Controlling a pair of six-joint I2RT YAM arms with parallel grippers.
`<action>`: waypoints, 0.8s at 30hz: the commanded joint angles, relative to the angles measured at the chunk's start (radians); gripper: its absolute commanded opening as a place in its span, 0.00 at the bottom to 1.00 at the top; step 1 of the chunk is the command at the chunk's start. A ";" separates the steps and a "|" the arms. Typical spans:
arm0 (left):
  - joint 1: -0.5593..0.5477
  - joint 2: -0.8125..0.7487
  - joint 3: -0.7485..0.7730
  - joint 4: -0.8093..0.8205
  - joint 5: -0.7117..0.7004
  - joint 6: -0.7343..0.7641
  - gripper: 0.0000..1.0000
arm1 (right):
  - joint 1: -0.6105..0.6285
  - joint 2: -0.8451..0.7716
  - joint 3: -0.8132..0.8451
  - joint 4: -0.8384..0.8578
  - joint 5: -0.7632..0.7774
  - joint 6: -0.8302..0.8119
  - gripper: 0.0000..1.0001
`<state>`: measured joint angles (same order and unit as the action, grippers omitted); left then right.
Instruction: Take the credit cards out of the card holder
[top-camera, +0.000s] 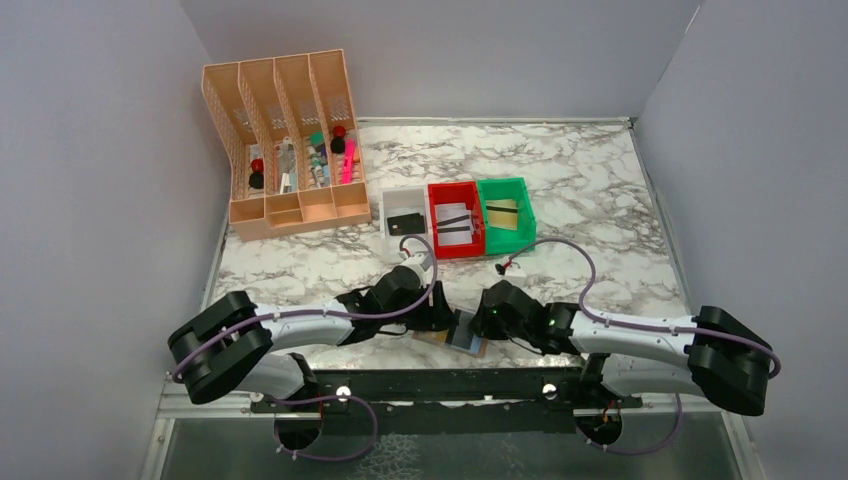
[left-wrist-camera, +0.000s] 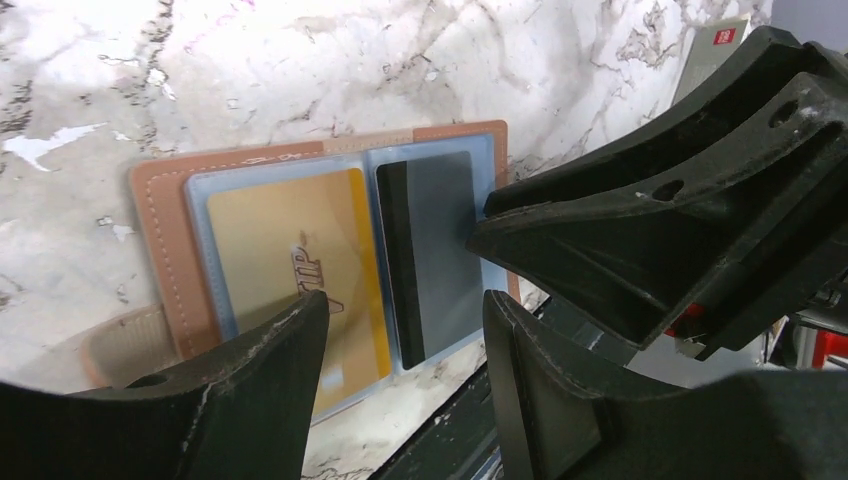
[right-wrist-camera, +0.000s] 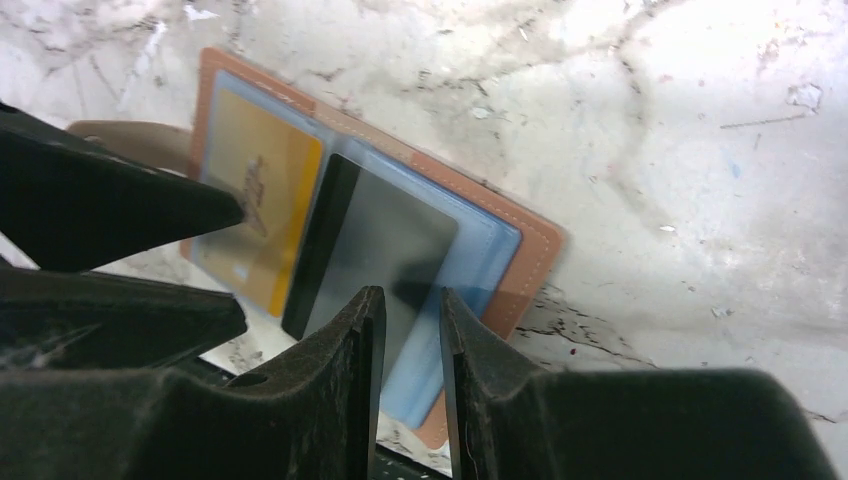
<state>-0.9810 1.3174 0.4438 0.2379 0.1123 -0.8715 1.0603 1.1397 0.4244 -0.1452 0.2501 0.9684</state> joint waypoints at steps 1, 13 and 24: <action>0.001 0.034 0.026 0.070 0.077 0.004 0.61 | -0.002 0.039 -0.022 0.010 0.030 0.012 0.31; -0.001 0.101 -0.042 0.204 0.145 -0.067 0.56 | -0.005 0.093 -0.048 0.032 0.022 0.039 0.21; -0.004 0.078 -0.103 0.282 0.096 -0.127 0.37 | -0.005 0.109 -0.043 0.011 0.032 0.038 0.20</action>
<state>-0.9821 1.4315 0.3641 0.4763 0.2310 -0.9756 1.0580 1.2121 0.4145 -0.0448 0.2550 1.0027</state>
